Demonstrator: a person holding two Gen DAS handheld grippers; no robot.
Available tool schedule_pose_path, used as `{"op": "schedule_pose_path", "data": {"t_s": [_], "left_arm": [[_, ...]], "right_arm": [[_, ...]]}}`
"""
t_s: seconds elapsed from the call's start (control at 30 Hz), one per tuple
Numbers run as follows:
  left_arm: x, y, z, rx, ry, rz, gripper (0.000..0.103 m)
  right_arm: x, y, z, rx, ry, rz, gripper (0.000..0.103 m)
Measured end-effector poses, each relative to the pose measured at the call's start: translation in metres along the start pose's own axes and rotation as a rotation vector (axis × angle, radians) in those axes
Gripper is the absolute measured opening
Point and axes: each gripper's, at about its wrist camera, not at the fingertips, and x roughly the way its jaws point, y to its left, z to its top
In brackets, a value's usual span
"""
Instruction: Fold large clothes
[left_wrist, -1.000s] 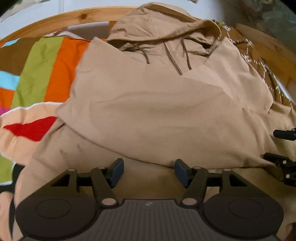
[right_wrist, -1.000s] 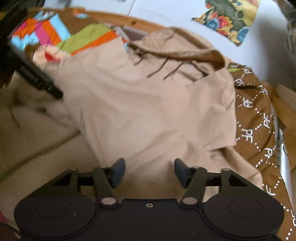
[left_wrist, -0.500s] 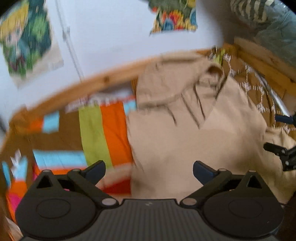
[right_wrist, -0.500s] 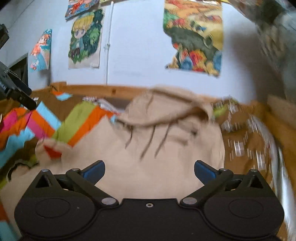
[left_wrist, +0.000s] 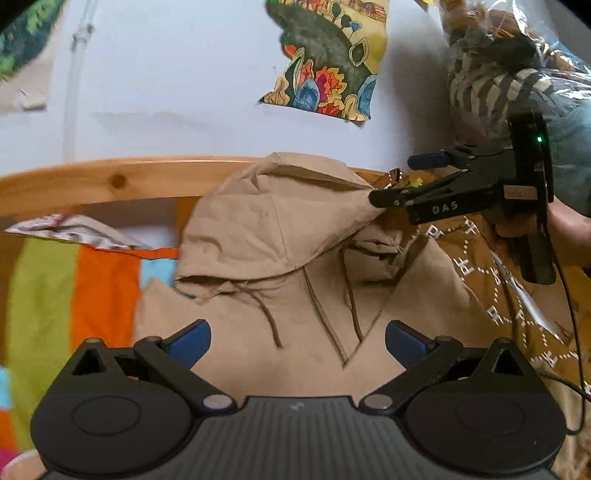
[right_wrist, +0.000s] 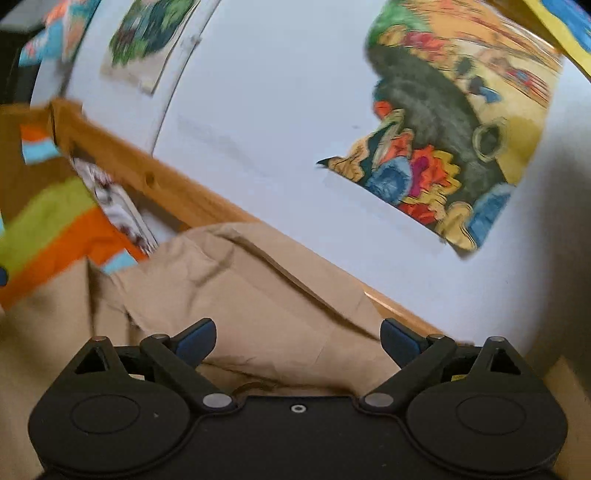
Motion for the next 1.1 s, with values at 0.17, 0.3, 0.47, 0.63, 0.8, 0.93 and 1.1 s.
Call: {"op": "schedule_pose_path", "data": {"t_s": [0.17, 0.3, 0.47, 0.63, 0.8, 0.93, 1.1], "left_arm": [[0.037, 0.019, -0.023, -0.08, -0.07, -0.03, 0.102], [0.062, 0.028, -0.051, -0.129, 0.008, -0.069, 0.102], [0.07, 0.028, -0.071, -0.07, 0.05, -0.103, 0.102], [0.073, 0.028, -0.075, -0.061, 0.049, -0.117, 0.102], [0.07, 0.034, -0.069, -0.126, 0.013, -0.124, 0.102], [0.059, 0.044, -0.061, -0.187, -0.047, -0.16, 0.097], [0.062, 0.05, -0.054, -0.241, -0.039, -0.203, 0.083]], "right_arm": [[0.04, 0.01, 0.007, -0.111, 0.032, -0.031, 0.09], [0.073, 0.018, 0.012, -0.254, 0.059, -0.053, 0.087], [0.102, 0.021, 0.015, -0.406, 0.065, -0.092, 0.079], [0.114, 0.014, 0.025, -0.366, 0.079, -0.114, 0.021], [0.074, 0.023, 0.013, -0.336, -0.067, -0.135, 0.002], [0.012, 0.046, -0.015, -0.386, -0.193, -0.157, 0.002], [-0.057, 0.078, -0.061, -0.399, -0.289, -0.178, 0.002]]}}
